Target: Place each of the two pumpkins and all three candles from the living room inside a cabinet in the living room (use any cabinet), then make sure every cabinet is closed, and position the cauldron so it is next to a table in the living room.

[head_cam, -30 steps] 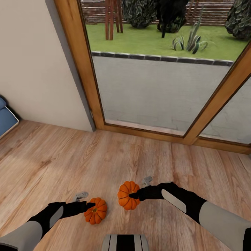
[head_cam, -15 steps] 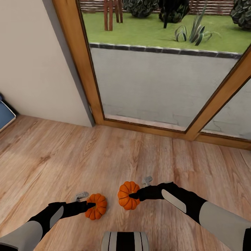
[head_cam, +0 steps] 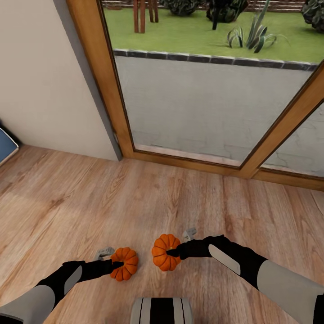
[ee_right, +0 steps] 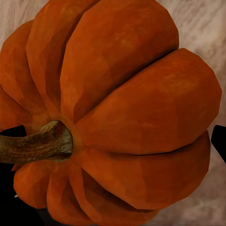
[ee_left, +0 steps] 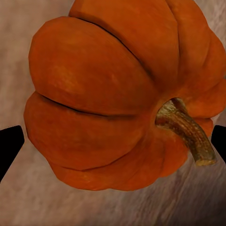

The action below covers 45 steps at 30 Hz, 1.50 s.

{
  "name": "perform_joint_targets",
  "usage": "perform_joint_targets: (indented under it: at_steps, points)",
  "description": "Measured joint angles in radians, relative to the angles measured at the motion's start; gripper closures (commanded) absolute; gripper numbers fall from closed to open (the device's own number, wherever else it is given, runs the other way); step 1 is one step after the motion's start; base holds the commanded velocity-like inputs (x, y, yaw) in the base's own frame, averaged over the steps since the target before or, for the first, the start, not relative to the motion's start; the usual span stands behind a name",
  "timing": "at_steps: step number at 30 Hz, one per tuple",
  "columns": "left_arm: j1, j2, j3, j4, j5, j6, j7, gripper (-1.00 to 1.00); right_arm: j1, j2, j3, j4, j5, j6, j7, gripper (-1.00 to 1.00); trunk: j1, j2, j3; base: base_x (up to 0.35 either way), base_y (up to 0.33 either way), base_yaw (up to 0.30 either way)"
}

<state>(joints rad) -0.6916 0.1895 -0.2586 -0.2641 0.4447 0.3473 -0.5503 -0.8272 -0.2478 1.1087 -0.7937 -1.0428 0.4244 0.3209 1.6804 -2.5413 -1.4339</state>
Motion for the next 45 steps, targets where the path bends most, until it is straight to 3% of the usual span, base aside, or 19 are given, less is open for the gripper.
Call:
perform_joint_targets:
  at_steps: [6, 16, 45]
  points:
    - [0.0, 0.0, 0.0, 0.0, 0.0, 0.0, 0.0, -1.0, 0.0, 0.0, 0.0, 0.0, 0.0, 0.0, 0.0, 1.0, 0.0, 0.0, 0.0, 0.0, 0.0, 0.0]
    - [0.0, 0.0, 0.0, 0.0, 0.0, 0.0, 0.0, -1.0, 0.0, 0.0, 0.001, 0.0, 0.001, 0.0, 0.0, 1.0, 0.005, -0.002, -0.039, 0.0, 0.0, 0.0]
    - [0.0, 0.0, 0.001, 0.0, 0.002, 0.0, 0.0, -1.0, 0.0, 0.0, 0.0, 0.0, 0.0, -0.001, 0.0, 1.0, 0.004, -0.002, -0.039, 0.0, 0.0, 0.0]
